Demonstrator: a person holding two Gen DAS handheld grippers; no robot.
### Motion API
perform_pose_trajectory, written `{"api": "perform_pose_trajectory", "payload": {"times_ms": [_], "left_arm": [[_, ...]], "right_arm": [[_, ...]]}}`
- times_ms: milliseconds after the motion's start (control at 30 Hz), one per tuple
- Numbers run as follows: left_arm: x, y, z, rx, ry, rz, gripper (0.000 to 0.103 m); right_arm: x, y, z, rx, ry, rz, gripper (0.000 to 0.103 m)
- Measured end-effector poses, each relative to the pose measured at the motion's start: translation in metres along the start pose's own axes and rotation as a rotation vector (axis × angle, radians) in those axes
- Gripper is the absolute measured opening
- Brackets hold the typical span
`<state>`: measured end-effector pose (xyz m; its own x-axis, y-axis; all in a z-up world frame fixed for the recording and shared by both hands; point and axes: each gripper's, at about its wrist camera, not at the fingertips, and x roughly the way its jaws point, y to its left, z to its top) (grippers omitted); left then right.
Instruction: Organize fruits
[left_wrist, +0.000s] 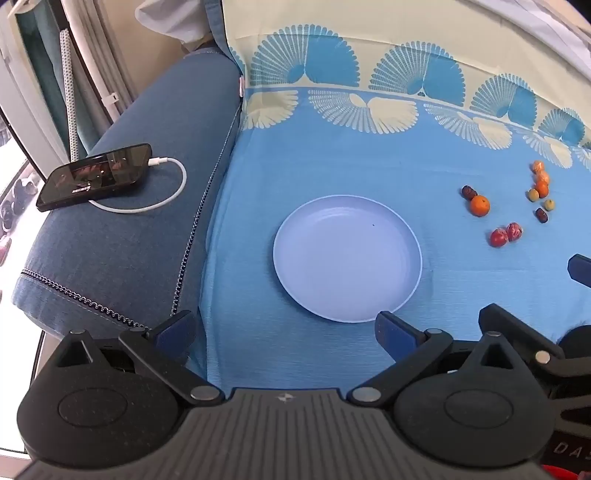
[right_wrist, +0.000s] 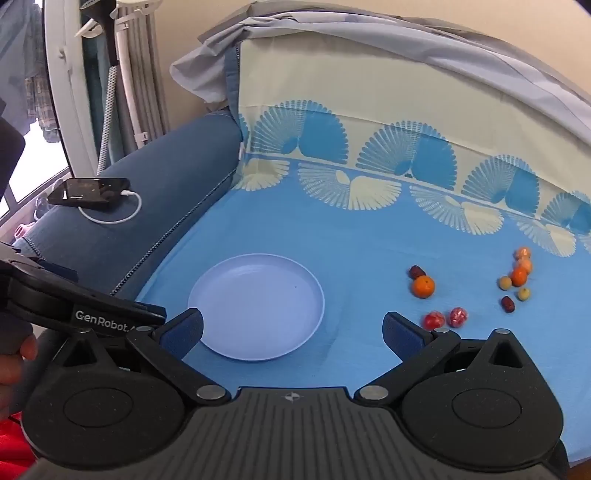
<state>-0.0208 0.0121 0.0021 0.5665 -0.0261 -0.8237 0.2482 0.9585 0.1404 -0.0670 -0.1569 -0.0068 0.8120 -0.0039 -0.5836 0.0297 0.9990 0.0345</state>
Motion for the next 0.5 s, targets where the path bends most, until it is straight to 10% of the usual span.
{"api": "perform_pose_trajectory", "payload": {"times_ms": [500], "left_arm": [[0.0033,0.0024,-0.0012,-0.01,0.017,0.014,0.103]], "right_arm": [[0.004,0.0008,0.0025,-0.024,0.014,0.016,0.103]]}}
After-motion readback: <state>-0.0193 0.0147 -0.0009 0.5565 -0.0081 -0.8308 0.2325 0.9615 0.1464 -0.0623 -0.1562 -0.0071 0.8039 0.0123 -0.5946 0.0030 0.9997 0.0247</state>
